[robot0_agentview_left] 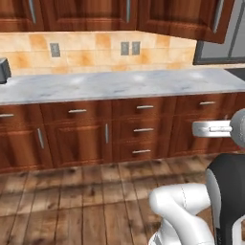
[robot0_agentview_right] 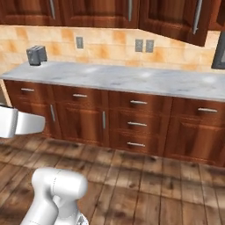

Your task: Close all open cabinet doors.

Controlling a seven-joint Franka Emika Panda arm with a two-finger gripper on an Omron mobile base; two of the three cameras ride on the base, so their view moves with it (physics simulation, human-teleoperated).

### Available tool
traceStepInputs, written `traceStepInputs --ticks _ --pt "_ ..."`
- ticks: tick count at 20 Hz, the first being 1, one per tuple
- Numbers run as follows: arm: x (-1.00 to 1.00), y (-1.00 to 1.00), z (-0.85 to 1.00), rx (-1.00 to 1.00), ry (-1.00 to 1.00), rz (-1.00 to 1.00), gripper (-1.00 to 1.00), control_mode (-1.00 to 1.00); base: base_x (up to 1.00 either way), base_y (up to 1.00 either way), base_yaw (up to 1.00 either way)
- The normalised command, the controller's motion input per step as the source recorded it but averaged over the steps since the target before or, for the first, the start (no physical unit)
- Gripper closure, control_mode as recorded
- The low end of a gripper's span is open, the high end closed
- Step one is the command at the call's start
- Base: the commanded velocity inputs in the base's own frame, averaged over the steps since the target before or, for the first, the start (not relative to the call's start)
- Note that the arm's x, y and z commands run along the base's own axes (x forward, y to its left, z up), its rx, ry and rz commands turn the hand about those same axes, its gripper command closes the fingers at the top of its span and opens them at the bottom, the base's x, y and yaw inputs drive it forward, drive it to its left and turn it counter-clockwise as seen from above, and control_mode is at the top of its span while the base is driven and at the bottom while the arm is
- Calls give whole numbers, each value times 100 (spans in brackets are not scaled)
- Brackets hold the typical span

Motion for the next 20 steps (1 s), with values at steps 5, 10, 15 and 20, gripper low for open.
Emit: traceStepInputs --ticks 5,10,15,20 --pt "0 0 0 0 0 0 -100 100 100 -67 20" --pt "0 0 0 0 0 0 -100 100 100 -66 14" --pt "0 0 0 0 0 0 -100 100 100 -36 4" --pt "0 0 0 0 0 0 -100 100 93 0 -12"
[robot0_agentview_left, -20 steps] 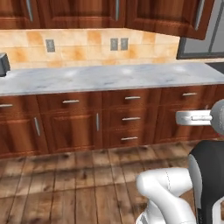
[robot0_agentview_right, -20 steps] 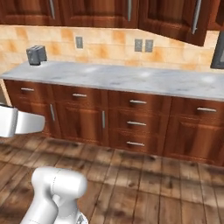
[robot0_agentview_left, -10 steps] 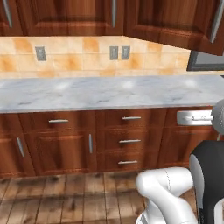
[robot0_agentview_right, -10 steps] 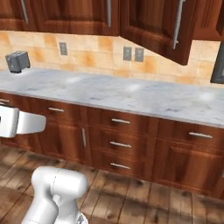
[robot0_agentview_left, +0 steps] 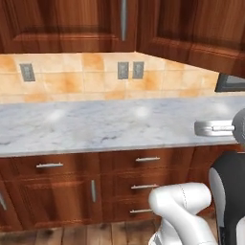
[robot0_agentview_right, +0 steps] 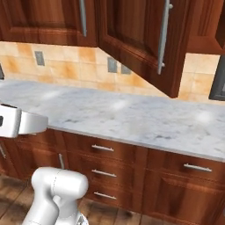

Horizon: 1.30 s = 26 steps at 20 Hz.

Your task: Close all open cabinet doors.

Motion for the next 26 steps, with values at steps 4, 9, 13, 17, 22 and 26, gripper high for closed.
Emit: traceStepInputs --ticks 4,9,13,17,22,26 --pt "0 0 0 0 0 0 -100 100 77 1 -23" --pt "0 0 0 0 0 0 -100 100 54 -3 -6" --pt "0 0 0 0 0 0 -100 100 59 -19 -9" --pt "0 0 0 0 0 0 -100 100 35 -24 -12" --pt "0 0 0 0 0 0 -100 100 35 -14 -10" --pt "0 0 0 0 0 0 -100 100 1 -2 -5"
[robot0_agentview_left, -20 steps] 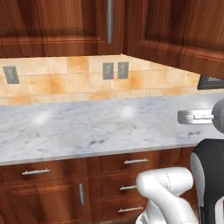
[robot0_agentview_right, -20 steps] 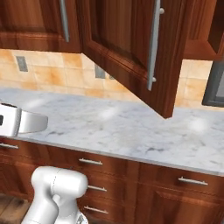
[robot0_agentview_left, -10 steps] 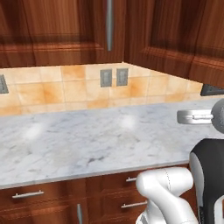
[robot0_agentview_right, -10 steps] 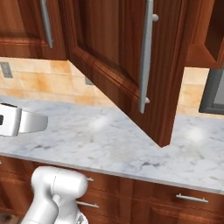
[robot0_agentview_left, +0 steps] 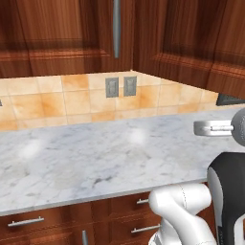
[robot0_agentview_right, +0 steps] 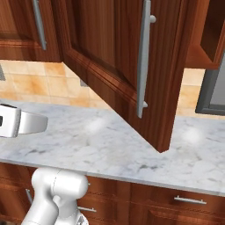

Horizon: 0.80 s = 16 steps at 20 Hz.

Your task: Close all open cabinet doors.

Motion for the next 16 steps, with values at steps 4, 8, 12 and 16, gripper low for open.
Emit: traceStepInputs --ticks 4,8,12,16 --pt "0 0 0 0 0 0 -100 100 0 0 0" --pt "0 0 0 0 0 0 -100 100 0 0 0" --pt "0 0 0 0 0 0 -100 100 0 0 0" --pt "0 0 1 0 -1 0 -100 -100 0 0 0"
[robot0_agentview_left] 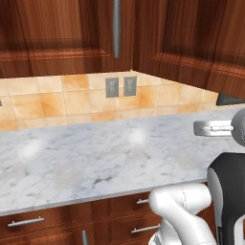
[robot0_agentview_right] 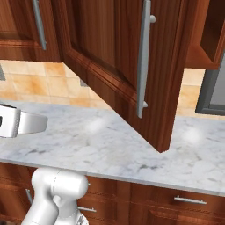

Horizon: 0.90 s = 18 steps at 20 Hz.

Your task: Close all open cabinet doors.

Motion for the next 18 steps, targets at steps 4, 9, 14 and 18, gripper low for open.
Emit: traceStepInputs --ticks 4,9,14,18 --pt "-20 0 43 0 -19 0 -100 -100 0 0 0" --pt "-31 0 56 0 -36 1 -100 -100 0 0 0" --pt "0 -10 54 1 -32 0 -100 -100 0 0 0" --pt "19 -27 19 4 -18 0 -100 -100 0 0 0"
